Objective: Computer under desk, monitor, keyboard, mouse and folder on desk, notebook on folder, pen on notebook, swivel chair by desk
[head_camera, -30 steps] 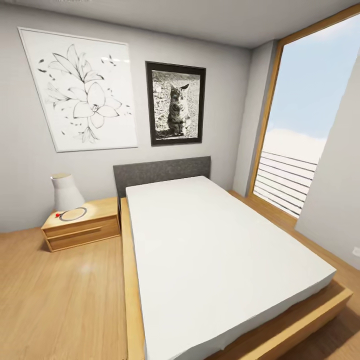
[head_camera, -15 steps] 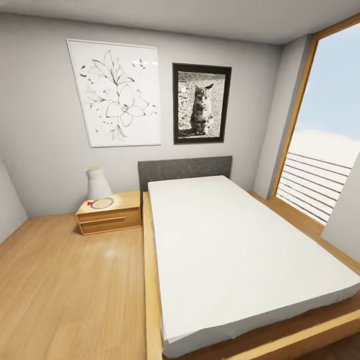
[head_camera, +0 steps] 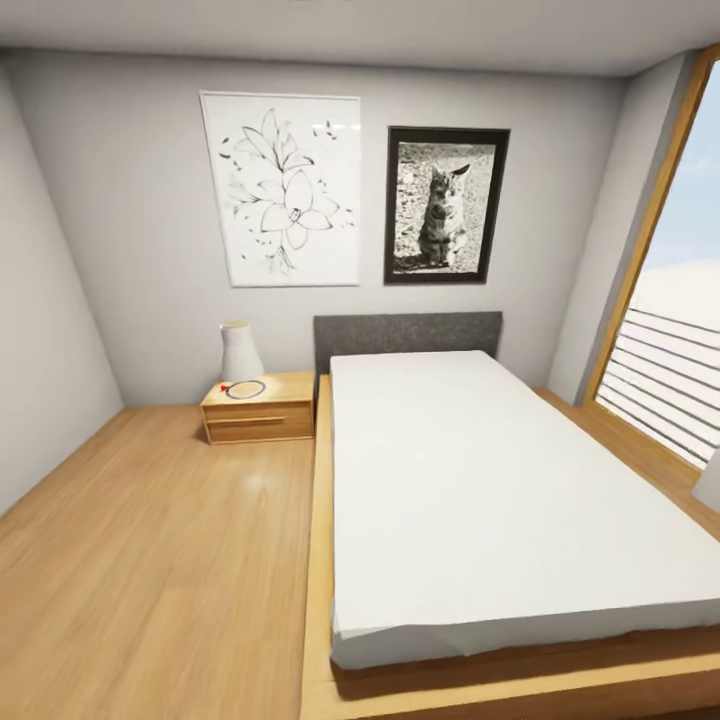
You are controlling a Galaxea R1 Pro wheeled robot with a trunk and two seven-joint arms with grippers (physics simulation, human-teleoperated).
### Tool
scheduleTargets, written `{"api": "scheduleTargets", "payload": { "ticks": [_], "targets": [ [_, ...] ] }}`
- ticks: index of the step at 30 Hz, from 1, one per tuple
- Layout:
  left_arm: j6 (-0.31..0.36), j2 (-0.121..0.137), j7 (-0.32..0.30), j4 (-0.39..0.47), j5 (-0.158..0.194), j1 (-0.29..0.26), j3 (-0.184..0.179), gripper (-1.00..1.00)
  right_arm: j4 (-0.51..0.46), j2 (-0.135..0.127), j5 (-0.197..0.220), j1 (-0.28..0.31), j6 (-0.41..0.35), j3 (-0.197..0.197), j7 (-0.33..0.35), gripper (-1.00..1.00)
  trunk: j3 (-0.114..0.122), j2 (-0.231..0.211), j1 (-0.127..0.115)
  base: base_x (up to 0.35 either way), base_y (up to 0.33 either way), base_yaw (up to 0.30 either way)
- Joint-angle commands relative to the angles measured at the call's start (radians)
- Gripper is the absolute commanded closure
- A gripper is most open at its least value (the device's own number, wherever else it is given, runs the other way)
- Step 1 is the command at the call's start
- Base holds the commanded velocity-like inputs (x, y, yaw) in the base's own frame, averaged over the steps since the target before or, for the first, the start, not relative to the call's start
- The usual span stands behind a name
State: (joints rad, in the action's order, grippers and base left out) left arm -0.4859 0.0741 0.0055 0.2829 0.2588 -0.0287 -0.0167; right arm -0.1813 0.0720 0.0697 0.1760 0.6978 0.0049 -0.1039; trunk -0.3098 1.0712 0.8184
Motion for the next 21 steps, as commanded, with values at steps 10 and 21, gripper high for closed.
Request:
{"api": "scheduleTargets", "payload": {
  "ticks": [10,21],
  "targets": [
    [-0.014,0.006,-0.007,0.008,0.091,-0.001,0.132,-1.00,-0.001,-0.001,0.010,0.000,0.004,-0.002,0.000,-1.00,-0.006,0.001,0.000,-0.057,-0.052,0.279],
    [-0.031,0.011,-0.009,0.007,0.118,-0.001,0.193,-1.00,-0.001,0.000,0.017,0.000,0.006,-0.008,-0.003,-1.00,-0.007,0.001,0.000,0.000,0.000,0.281]
  ]
}}
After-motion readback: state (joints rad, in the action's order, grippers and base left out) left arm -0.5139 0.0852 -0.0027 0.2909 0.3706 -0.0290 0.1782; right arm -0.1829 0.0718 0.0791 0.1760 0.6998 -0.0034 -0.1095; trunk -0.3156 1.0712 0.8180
